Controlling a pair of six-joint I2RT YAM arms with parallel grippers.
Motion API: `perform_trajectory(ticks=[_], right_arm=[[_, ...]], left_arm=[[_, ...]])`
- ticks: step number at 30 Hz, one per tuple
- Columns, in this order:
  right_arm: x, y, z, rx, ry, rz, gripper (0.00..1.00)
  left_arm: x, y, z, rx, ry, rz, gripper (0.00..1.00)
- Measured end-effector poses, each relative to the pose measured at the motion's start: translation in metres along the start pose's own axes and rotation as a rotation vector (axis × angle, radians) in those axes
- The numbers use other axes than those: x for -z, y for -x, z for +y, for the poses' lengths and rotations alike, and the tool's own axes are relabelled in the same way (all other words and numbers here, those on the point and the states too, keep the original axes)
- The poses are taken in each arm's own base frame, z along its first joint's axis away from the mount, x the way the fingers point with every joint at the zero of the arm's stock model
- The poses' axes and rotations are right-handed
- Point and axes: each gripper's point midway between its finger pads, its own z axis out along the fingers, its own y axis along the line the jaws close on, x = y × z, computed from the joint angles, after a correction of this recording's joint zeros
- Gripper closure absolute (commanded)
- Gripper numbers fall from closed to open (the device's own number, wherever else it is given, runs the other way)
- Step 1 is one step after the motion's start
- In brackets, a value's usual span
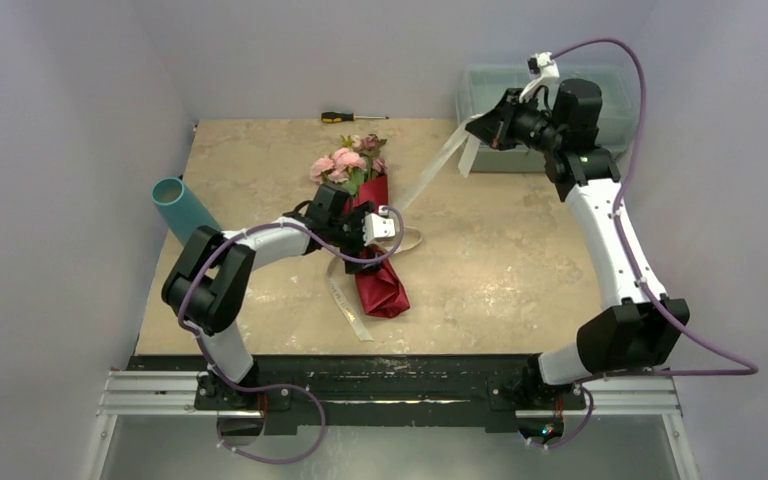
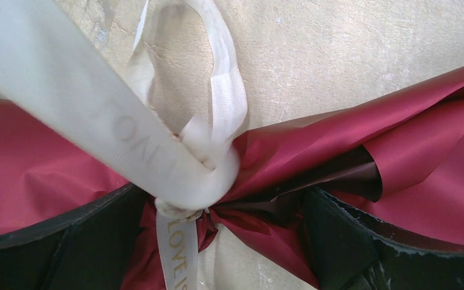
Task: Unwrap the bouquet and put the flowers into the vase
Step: Untie the ribbon from the wrapping paper.
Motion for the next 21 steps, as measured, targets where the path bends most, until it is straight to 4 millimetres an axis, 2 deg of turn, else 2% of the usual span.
perform_trajectory(ticks=[6,12,17,21], right_arm=[[0.021,0.025,-0.006,0.016,-0.05,-0.069,1.0],[0.035,0.037,-0.01,0.025,-0.093,-0.1,1.0],[0.043,0.03,-0.015,0.058,-0.138,-0.073,1.0],[0.051,0.002,-0.027,0.101,-0.185,0.001,1.0]], left_arm=[[0.002,-0.003,0.001,-0.013,-0.007,0.0,0.0],[0.004,-0.005,0.002,-0.026,-0.015,-0.004,0.0],[0.006,-0.006,0.002,-0.025,-0.021,-0.007,0.0],[0.009,-0.005,0.002,-0.02,-0.03,0.0,0.0]])
